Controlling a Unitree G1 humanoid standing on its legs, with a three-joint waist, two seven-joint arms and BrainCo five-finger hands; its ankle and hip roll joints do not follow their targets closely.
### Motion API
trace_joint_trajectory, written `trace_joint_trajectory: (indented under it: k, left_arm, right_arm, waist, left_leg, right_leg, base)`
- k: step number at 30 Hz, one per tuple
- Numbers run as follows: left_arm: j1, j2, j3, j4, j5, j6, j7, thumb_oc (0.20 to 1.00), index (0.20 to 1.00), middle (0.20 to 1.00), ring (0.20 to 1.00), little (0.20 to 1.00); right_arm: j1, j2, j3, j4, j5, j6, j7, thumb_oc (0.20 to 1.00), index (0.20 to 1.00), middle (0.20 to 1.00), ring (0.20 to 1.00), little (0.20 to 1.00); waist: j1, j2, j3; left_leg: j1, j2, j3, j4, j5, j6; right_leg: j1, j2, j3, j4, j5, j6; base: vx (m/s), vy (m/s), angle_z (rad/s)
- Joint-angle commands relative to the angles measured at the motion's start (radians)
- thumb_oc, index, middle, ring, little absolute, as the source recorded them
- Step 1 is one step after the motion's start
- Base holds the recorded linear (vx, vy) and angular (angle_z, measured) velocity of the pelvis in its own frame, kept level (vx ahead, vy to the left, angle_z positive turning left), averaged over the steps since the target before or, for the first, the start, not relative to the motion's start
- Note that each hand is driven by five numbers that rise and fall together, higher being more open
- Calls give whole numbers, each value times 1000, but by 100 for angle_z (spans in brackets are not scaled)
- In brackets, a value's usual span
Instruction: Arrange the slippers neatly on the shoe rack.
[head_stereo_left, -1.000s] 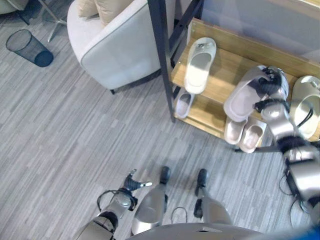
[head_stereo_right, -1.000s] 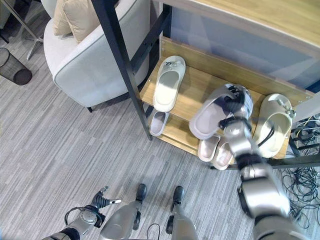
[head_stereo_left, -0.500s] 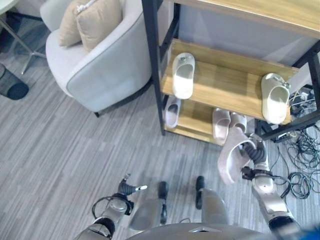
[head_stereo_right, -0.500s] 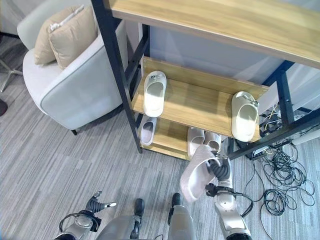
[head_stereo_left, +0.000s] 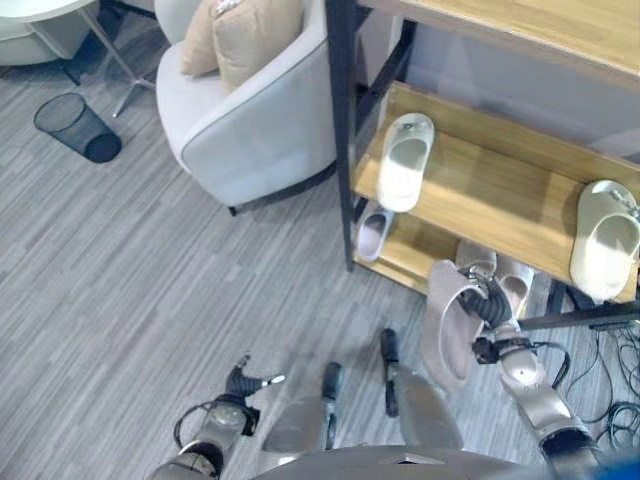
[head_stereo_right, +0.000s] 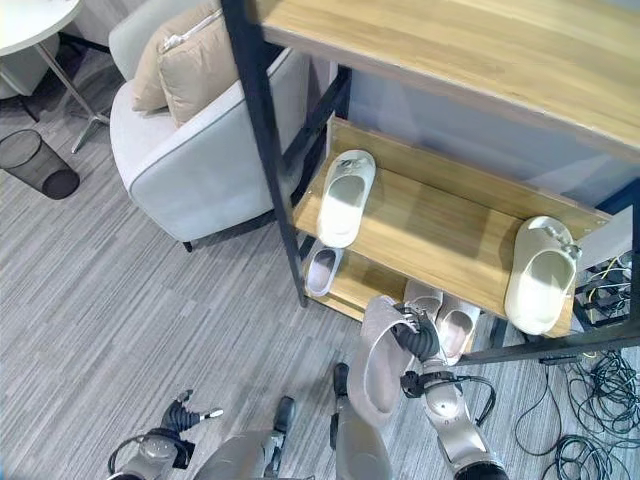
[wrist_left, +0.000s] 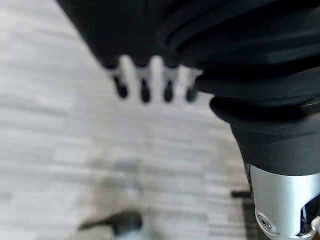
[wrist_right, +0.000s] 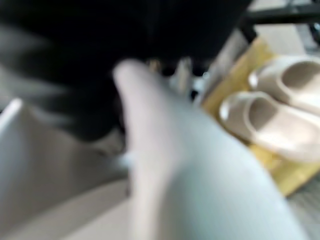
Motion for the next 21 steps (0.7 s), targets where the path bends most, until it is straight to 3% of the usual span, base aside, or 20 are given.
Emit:
trace_joint_trajectory:
  k: [1, 2, 3, 4, 5, 6, 7, 8, 14, 21]
  left_arm:
    - [-33, 37, 43, -21, -67, -17, 24, 1000, 1000, 1000, 1000, 1000]
    - [-33, 37, 43, -21, -68, -17, 24, 1000, 1000, 1000, 1000, 1000]
    - [-48, 15, 83, -75, -243, -43, 38, 1000, 1000, 1000, 1000, 1000]
    - [-49, 11, 93, -114, -289, -58, 51, 1000, 1000, 1000, 1000, 1000]
    - [-46, 7, 94, -151, -295, -66, 57, 1000, 1000, 1000, 1000, 1000]
    - [-46, 7, 94, -152, -295, -66, 57, 1000, 1000, 1000, 1000, 1000]
    - [-71, 16, 75, -255, -300, -86, 76, 1000, 1000, 1000, 1000, 1000]
    - [-71, 12, 76, -267, -299, -84, 77, 1000, 1000, 1000, 1000, 1000]
    - [-85, 43, 47, -342, -260, -94, 99, 1000, 1000, 1000, 1000, 1000]
    - [-160, 142, 75, -379, -240, -119, 115, 1000, 1000, 1000, 1000, 1000]
  right_arm:
    - [21, -51, -42, -100, 18, -55, -20, 200, 200, 200, 200, 200]
    - [21, -51, -42, -99, 18, -55, -20, 200, 200, 200, 200, 200]
    - [25, -47, -45, -90, 37, -51, -37, 200, 200, 200, 200, 200]
    - [27, -43, -45, -84, 39, -47, -43, 200, 200, 200, 200, 200]
    - [34, -40, -46, -82, 37, -43, -45, 200, 200, 200, 200, 200]
    - [33, -39, -46, -82, 37, -43, -45, 200, 200, 200, 200, 200]
    - [37, -30, -40, -82, 40, -35, -62, 200, 200, 200, 200, 200]
    - [37, -22, -37, -89, 39, -38, -58, 200, 200, 200, 200, 200]
    - [-1, -2, -1, -109, 15, -36, -55, 200, 200, 200, 200, 200]
    - [-70, -36, 7, -126, -15, -46, -59, 200, 200, 200, 200, 200]
  waist:
    - [11, -27, -8]
    - [9, -27, -8]
    - [10, -31, 8]
    - [2, -31, 11]
    - [-5, -29, 13]
    - [-7, -30, 9]
    - [-35, -38, 44]
    - [-39, -31, 45]
    - [-26, -38, 58]
    - [-20, -34, 100]
  left_leg:
    - [-54, 53, 21, 107, -60, -49]
    - [-54, 53, 19, 107, -60, -50]
    - [-96, 67, 40, 123, -43, -57]
    - [-105, 79, 71, 122, -39, -55]
    - [-114, 96, 126, 129, -36, -51]
    - [-119, 93, 125, 127, -31, -50]
    - [-209, 195, 333, 175, 21, -51]
    - [-196, 206, 363, 141, 23, -46]
    - [-246, 170, 354, 188, -11, -23]
    - [-393, 168, 350, 425, -108, -9]
  right_leg:
    - [40, -56, -10, 87, -131, 84]
    - [41, -56, -12, 87, -131, 84]
    - [42, -67, -49, 90, -146, 74]
    - [39, -73, -65, 97, -153, 70]
    - [40, -80, -84, 103, -162, 65]
    - [36, -82, -85, 102, -159, 66]
    - [32, -116, -147, 129, -175, 56]
    - [15, -121, -165, 160, -174, 59]
    - [-84, -154, -116, 275, -171, 73]
    - [-215, -177, -62, 461, -227, 71]
  base:
    - [-40, -171, 15]
    - [-111, -138, 35]
    - [-133, -112, 48]
    - [-152, -120, 70]
    - [-62, -35, 92]
    - [-153, -43, 123]
    - [-138, 8, 126]
    - [-126, 72, 146]
    - [-3, 124, 12]
    - [-17, 95, -14]
